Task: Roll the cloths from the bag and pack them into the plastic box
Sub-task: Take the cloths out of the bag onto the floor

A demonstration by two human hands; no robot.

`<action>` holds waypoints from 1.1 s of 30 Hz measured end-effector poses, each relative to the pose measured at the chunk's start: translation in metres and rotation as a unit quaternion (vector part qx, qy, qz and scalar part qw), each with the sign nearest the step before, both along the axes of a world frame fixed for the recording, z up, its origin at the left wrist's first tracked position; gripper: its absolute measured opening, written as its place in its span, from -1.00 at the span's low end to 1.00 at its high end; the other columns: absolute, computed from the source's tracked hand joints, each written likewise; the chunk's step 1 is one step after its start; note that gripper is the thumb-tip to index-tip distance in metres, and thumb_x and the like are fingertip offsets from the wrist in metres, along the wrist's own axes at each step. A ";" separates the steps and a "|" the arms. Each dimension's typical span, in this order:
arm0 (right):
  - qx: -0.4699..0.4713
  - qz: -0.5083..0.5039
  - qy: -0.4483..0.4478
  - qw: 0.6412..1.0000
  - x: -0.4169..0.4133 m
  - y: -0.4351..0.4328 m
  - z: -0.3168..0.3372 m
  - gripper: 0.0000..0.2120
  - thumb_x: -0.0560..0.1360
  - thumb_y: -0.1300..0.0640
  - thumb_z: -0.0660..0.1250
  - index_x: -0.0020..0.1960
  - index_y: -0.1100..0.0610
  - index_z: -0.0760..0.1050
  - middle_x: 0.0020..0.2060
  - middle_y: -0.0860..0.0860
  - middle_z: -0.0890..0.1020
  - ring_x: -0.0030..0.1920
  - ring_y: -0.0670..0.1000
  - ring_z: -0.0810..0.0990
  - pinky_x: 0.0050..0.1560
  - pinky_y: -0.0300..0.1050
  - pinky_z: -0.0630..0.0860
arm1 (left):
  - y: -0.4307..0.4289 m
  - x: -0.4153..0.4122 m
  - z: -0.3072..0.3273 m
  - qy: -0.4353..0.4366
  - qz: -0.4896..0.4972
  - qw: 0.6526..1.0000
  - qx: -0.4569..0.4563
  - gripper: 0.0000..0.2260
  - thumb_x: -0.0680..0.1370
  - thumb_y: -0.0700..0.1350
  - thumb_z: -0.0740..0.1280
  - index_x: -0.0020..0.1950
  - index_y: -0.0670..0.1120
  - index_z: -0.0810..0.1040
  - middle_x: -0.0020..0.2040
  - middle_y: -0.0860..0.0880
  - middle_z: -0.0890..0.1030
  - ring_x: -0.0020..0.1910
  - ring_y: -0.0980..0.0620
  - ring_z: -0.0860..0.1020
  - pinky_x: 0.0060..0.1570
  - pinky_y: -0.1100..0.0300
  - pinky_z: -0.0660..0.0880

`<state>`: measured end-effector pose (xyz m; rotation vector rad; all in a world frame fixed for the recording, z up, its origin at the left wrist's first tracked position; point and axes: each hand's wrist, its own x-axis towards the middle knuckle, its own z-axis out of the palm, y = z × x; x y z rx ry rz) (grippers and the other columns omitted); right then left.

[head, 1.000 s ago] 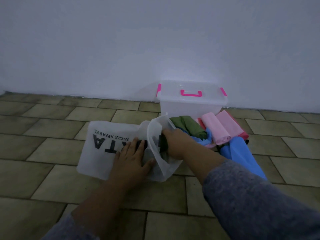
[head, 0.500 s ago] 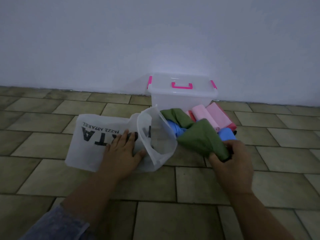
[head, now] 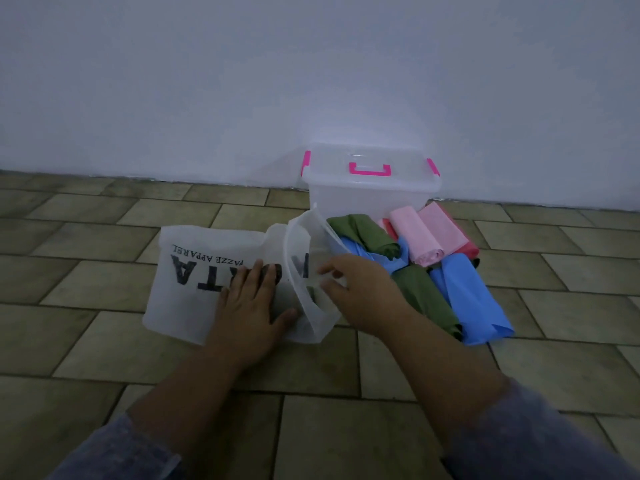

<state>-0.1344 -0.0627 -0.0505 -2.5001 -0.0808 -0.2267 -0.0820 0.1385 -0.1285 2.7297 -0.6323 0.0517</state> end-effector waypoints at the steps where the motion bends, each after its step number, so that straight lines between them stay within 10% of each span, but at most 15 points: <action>1: -0.013 0.027 0.054 0.998 0.012 0.007 0.000 -0.78 0.53 0.07 0.26 0.15 -0.01 0.53 -0.03 -0.09 0.54 -0.12 -0.16 0.45 -0.18 -0.34 0.34 | 0.001 -0.002 -0.001 -0.005 0.001 1.000 -0.005 -0.22 0.47 0.41 0.01 0.52 0.11 -0.28 0.56 0.00 -0.21 0.52 -0.03 -0.25 0.46 -0.08 -0.16; 10: -0.015 0.075 0.242 0.967 0.039 0.019 -0.019 -0.46 0.38 0.05 0.45 0.31 0.03 0.35 0.16 0.03 0.49 0.13 0.07 0.48 0.12 0.02 0.54 | 0.004 -0.009 -0.009 0.015 0.030 0.997 -0.063 0.03 0.37 0.40 0.24 0.35 0.12 -0.58 0.49 -0.01 -0.42 0.46 0.00 -0.40 0.45 -0.01 -0.25; 15: 0.114 0.017 0.155 0.981 0.012 0.007 -0.021 -0.58 0.34 0.08 0.49 0.15 -0.06 0.44 0.02 -0.06 0.52 -0.07 -0.09 0.51 -0.23 -0.34 0.43 | 0.006 -0.003 -0.012 0.052 0.048 0.995 -0.076 0.08 0.29 0.47 0.24 0.39 0.11 -0.51 0.54 -0.03 -0.30 0.50 0.00 -0.29 0.46 -0.04 -0.14; 19: 0.143 -0.095 -0.062 0.983 -0.025 -0.023 -0.016 -0.60 0.29 0.13 0.52 0.05 -0.11 0.48 -0.04 -0.14 0.47 -0.03 -0.14 0.47 -0.06 -0.24 0.43 | 0.003 0.006 -0.012 0.058 0.103 0.993 -0.005 0.03 0.29 0.54 0.08 0.51 0.03 -0.33 0.55 -0.08 -0.26 0.52 -0.10 -0.24 0.45 -0.13 -0.10; 23: -0.013 -0.181 -0.208 0.961 -0.066 -0.046 -0.026 -0.63 0.24 0.16 0.54 -0.01 0.01 0.49 -0.15 -0.09 0.39 -0.16 -0.13 0.37 -0.23 -0.32 0.30 | -0.007 0.013 -0.006 0.092 0.180 0.979 -0.009 0.00 0.32 0.52 0.12 0.52 0.01 -0.25 0.54 -0.12 -0.24 0.51 -0.15 -0.24 0.44 -0.17 -0.13; 27: -0.225 -0.174 -0.121 0.951 -0.083 -0.033 -0.052 -0.62 0.17 -0.02 0.55 -0.09 0.00 0.51 -0.25 -0.03 0.38 -0.27 -0.02 0.38 -0.26 -0.13 0.29 | -0.031 0.024 0.005 0.134 0.259 0.956 -0.028 -0.02 0.32 0.46 0.19 0.52 0.03 -0.21 0.54 -0.14 -0.23 0.50 -0.20 -0.26 0.43 -0.20 -0.13; 33: -0.268 -0.128 -0.015 0.955 -0.061 -0.030 -0.045 -0.48 0.35 -0.40 0.13 0.18 -0.16 0.42 -0.14 -0.07 0.36 -0.11 0.01 0.44 -0.10 -0.04 0.26 | -0.073 0.031 0.024 0.178 0.311 0.930 -0.082 -0.07 0.35 0.29 0.34 0.52 0.03 -0.13 0.54 -0.15 -0.18 0.50 -0.22 -0.19 0.41 -0.24 -0.09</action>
